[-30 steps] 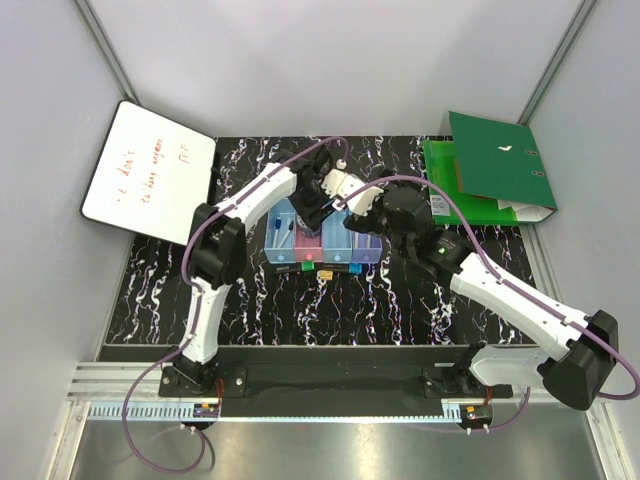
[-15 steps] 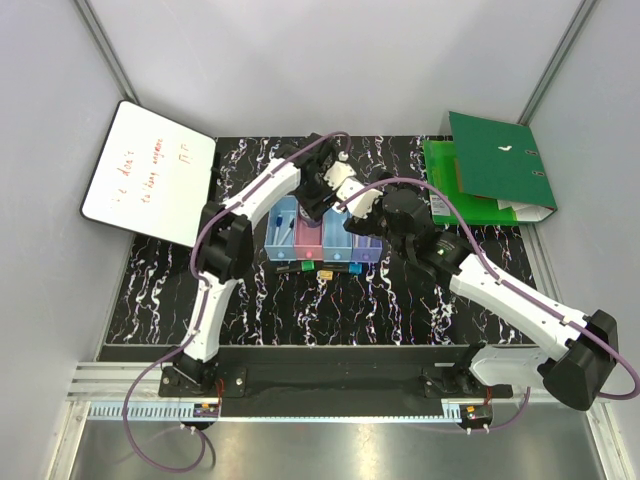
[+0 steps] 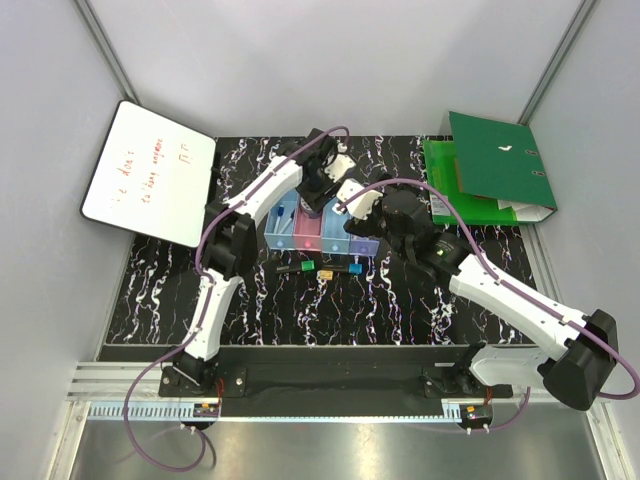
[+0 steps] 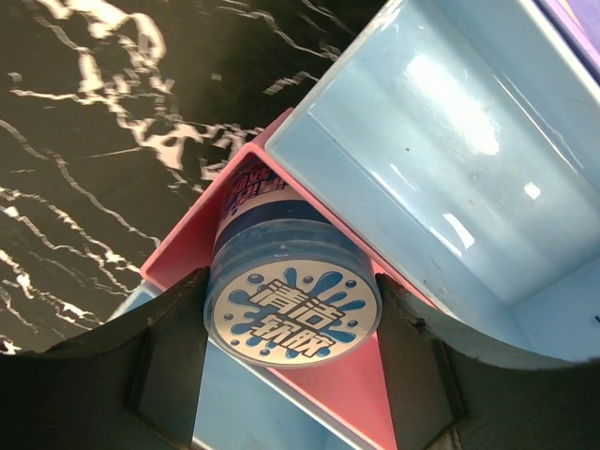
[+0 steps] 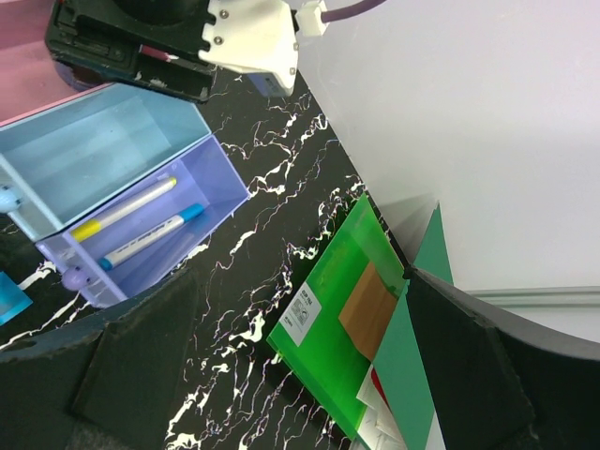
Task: Sort the stationery into containers
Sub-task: Move the storage box to the center of the board, then place the stationery in the storage box.
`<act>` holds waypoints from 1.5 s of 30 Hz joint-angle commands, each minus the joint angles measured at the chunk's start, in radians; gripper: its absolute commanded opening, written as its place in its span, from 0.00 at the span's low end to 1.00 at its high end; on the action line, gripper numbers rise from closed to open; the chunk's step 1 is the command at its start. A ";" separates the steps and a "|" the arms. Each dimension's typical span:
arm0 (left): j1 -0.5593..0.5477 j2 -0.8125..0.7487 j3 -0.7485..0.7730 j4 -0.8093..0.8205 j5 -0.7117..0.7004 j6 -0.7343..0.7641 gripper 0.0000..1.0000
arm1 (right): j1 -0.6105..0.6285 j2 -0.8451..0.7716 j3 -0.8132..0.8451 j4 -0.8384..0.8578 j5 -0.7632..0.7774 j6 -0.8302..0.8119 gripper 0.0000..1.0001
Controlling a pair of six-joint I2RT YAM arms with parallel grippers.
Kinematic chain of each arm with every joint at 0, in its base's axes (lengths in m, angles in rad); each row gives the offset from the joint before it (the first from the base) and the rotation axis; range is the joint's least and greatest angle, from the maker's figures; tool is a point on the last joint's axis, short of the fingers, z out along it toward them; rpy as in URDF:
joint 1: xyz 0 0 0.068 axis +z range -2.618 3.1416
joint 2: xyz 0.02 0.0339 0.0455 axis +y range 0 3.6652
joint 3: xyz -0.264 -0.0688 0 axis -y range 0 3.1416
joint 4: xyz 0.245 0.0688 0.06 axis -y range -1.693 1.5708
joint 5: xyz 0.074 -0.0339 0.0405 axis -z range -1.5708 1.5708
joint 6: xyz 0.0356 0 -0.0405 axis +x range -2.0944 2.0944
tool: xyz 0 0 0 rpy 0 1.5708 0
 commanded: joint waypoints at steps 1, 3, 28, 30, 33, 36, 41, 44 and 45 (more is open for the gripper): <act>0.039 0.045 0.069 0.095 -0.121 -0.046 0.00 | 0.006 -0.014 0.002 0.046 -0.018 0.014 1.00; 0.044 0.051 0.076 0.095 -0.148 -0.060 0.00 | 0.006 -0.014 0.002 0.046 -0.018 0.018 1.00; 0.058 0.042 0.069 0.108 -0.138 -0.092 0.45 | 0.006 0.005 0.020 0.046 -0.021 0.016 1.00; 0.058 0.034 0.067 0.111 -0.138 -0.098 0.51 | 0.004 0.005 0.020 0.046 -0.019 0.018 1.00; 0.058 0.028 0.069 0.120 -0.142 -0.098 0.63 | 0.006 0.005 0.023 0.045 -0.019 0.016 1.00; 0.058 0.025 0.069 0.129 -0.145 -0.095 0.72 | 0.006 0.006 0.025 0.045 -0.019 0.014 1.00; 0.058 0.025 0.076 0.135 -0.145 -0.091 0.75 | 0.006 0.006 0.026 0.046 -0.019 0.013 1.00; 0.058 0.022 0.078 0.140 -0.144 -0.089 0.75 | 0.006 0.008 0.026 0.046 -0.019 0.013 1.00; 0.058 0.019 0.079 0.143 -0.144 -0.092 0.76 | 0.006 0.006 0.026 0.045 -0.018 0.013 1.00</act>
